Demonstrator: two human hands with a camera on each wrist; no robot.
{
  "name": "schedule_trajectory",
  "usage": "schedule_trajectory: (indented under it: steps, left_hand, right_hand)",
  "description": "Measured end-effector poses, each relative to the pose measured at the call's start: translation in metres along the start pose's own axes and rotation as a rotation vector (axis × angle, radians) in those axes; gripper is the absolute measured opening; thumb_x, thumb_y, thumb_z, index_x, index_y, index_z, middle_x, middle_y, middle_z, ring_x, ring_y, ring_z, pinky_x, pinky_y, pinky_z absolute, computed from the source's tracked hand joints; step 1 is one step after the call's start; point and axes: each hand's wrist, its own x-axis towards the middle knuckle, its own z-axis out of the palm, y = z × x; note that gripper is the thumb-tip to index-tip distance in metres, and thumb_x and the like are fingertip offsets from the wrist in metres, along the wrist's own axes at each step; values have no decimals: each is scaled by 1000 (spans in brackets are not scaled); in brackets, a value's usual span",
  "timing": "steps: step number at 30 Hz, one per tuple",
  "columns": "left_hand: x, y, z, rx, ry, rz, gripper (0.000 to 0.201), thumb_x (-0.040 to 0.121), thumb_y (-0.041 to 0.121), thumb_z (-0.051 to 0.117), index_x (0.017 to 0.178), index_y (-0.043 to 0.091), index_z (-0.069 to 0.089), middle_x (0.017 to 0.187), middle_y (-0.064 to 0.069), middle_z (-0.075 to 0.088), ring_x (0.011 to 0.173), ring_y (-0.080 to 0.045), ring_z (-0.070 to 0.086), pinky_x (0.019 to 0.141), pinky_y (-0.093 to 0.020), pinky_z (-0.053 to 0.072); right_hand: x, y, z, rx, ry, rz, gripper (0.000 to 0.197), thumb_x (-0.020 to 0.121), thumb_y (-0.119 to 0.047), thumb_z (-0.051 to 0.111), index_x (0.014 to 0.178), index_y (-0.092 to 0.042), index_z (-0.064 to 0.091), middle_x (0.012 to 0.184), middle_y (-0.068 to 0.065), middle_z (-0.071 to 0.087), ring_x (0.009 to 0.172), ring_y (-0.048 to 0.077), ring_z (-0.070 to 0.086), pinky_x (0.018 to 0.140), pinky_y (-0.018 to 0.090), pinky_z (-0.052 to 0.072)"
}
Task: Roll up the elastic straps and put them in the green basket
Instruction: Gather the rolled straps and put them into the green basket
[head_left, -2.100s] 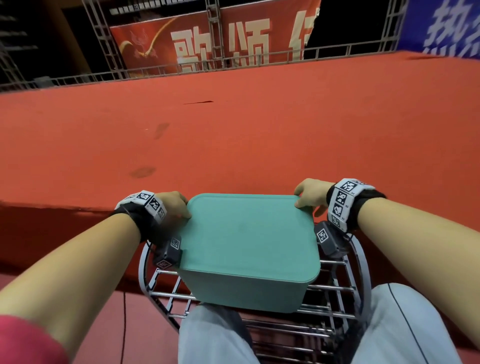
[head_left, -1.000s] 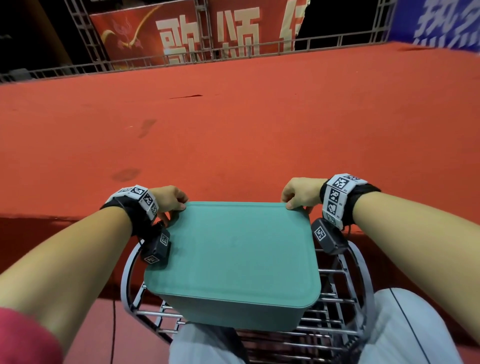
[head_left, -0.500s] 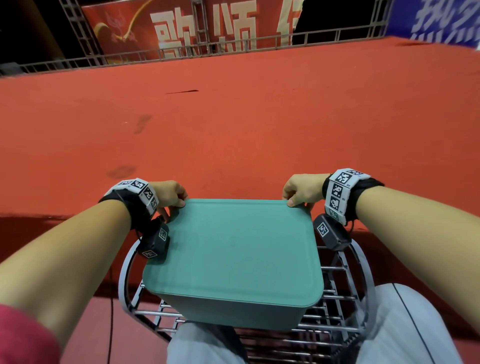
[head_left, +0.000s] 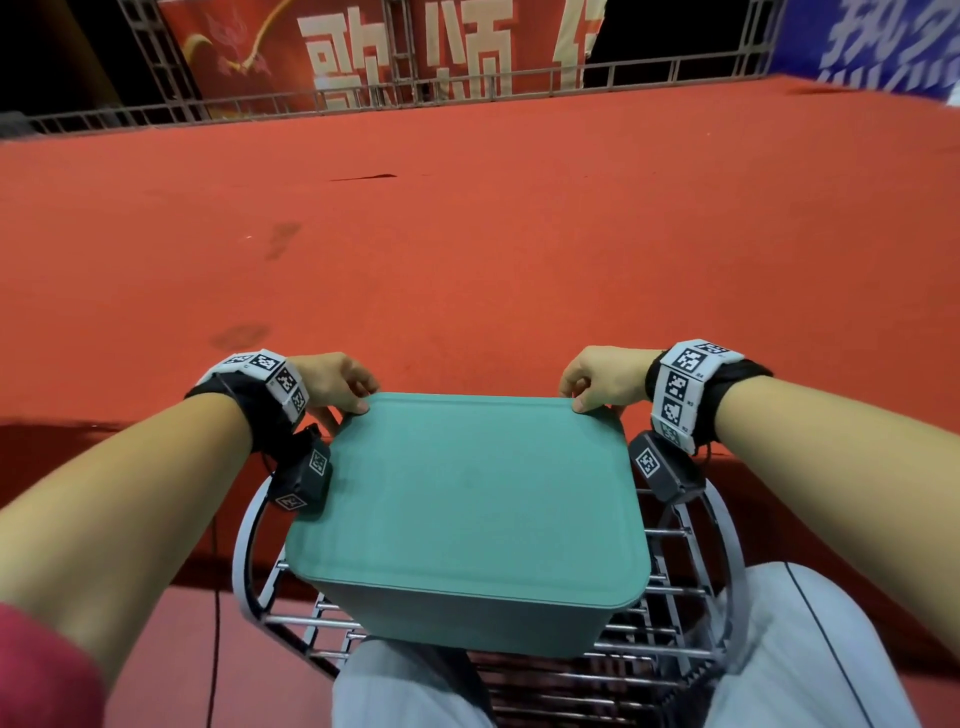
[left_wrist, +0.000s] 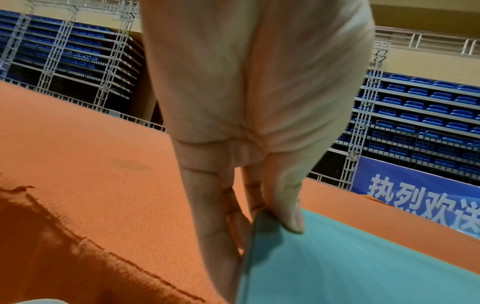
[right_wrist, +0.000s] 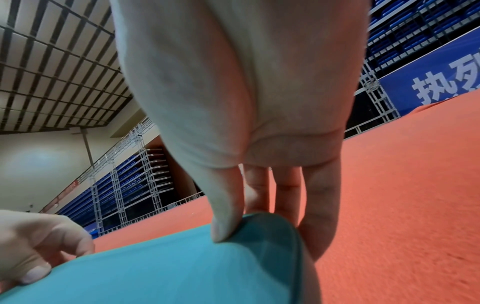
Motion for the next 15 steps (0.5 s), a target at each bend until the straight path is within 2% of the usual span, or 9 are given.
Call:
schedule_trajectory:
  steps: [2, 5, 7, 9, 11, 13, 15]
  left_hand:
    - [0, -4, 2, -13, 12, -5, 26, 94, -10, 56, 116, 4, 60, 108, -14, 60, 87, -30, 64, 63, -40, 62]
    - [0, -10, 6, 13, 25, -29, 26, 95, -8, 55, 118, 2, 60, 110, -15, 62, 88, -30, 65, 65, -40, 62]
    - [-1, -11, 8, 31, 45, -41, 21, 95, -6, 57, 114, 2, 61, 113, -18, 63, 90, -31, 66, 66, -42, 62]
    - [-6, -10, 9, 50, 65, -48, 18, 94, -3, 60, 112, 3, 62, 109, -19, 65, 85, -29, 67, 58, -37, 62]
    - [-12, -9, 11, 59, 64, -60, 26, 94, -1, 61, 120, 3, 59, 103, -17, 64, 82, -29, 67, 55, -37, 61]
    - [-21, -9, 15, 69, 50, -79, 39, 92, -2, 64, 129, 6, 53, 104, -17, 62, 83, -33, 66, 58, -44, 62]
    - [-32, -9, 19, 84, 54, -97, 56, 88, -4, 68, 137, 11, 46, 108, -19, 60, 83, -37, 67, 58, -48, 61]
  right_hand:
    - [-2, -3, 2, 14, 20, -5, 17, 95, -11, 63, 111, -14, 68, 90, -6, 58, 90, 25, 66, 66, 36, 61]
    - [-5, -5, 6, -1, 50, -14, 24, 95, -12, 63, 118, -13, 68, 94, -5, 61, 89, 18, 61, 64, 27, 54]
    - [-7, -6, 10, -8, 53, -9, 25, 96, -13, 62, 120, -12, 68, 97, -2, 62, 89, 16, 59, 71, 30, 52]
    - [-8, -6, 13, -23, 58, 12, 25, 97, -14, 61, 121, -13, 68, 99, 1, 63, 89, 18, 61, 75, 33, 54]
    - [-10, -8, 15, -56, 69, 26, 26, 97, -16, 61, 122, -13, 67, 105, 3, 63, 92, 21, 62, 74, 33, 54]
    - [-15, -14, 14, -94, 77, 44, 31, 94, -17, 63, 125, -16, 65, 113, 5, 64, 97, 24, 62, 76, 35, 54]
    - [-19, -22, 15, -181, 103, 36, 44, 88, -19, 69, 131, -20, 61, 119, 5, 63, 104, 25, 61, 81, 33, 51]
